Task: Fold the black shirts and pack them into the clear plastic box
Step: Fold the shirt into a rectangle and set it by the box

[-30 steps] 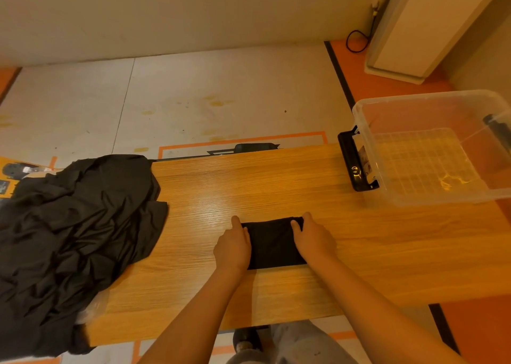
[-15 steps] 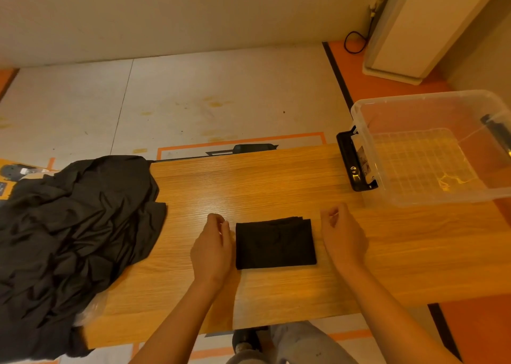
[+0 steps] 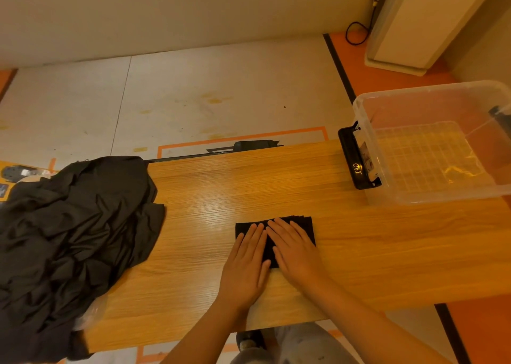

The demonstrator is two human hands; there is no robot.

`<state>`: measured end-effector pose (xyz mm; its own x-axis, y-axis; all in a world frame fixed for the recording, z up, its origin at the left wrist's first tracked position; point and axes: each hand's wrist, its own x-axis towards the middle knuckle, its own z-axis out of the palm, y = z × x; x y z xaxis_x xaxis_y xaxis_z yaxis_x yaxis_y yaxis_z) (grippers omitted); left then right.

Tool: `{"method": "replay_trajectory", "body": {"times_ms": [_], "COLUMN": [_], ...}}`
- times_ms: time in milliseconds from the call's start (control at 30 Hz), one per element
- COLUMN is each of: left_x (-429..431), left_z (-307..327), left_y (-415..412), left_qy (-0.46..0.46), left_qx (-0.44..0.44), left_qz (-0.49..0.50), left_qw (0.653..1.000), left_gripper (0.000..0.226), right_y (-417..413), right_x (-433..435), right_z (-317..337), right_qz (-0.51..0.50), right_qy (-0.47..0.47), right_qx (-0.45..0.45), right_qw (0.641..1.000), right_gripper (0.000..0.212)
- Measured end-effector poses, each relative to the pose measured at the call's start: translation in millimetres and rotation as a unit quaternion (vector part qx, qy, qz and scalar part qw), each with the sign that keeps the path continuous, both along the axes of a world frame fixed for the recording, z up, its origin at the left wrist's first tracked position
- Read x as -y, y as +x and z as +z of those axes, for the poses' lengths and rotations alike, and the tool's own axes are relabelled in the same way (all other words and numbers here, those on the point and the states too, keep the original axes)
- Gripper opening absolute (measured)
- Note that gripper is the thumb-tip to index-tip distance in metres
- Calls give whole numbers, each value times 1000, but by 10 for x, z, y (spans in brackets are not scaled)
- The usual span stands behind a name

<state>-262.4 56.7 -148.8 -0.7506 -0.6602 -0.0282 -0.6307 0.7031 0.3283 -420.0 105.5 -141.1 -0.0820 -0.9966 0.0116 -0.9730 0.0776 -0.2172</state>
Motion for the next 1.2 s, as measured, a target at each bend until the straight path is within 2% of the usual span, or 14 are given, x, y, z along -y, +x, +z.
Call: {"method": "replay_trajectory", "body": {"times_ms": [233, 500, 733, 1033, 1200], "left_x": [-50, 100, 212, 301, 291], "left_z": [-63, 2, -113, -115, -55], "left_y": [-62, -263, -228, 60, 73], "left_qy": [34, 37, 43, 18, 25], "left_qx": [-1, -48, -40, 13, 29], "left_qz": [56, 139, 137, 106, 104], "left_qw": [998, 988, 989, 994, 994], "left_gripper": [61, 55, 61, 61, 61], "right_y": [-2, 19, -4, -356, -395], "right_x": [206, 212, 224, 29, -21], "right_z": [-78, -117, -123, -183, -175], "right_qz": [24, 16, 9, -102, -118], "right_qy": [57, 57, 56, 64, 77], "right_qx": [-18, -5, 0, 21, 30], "right_qw": [998, 998, 998, 992, 989], "right_gripper": [54, 55, 56, 60, 58]}}
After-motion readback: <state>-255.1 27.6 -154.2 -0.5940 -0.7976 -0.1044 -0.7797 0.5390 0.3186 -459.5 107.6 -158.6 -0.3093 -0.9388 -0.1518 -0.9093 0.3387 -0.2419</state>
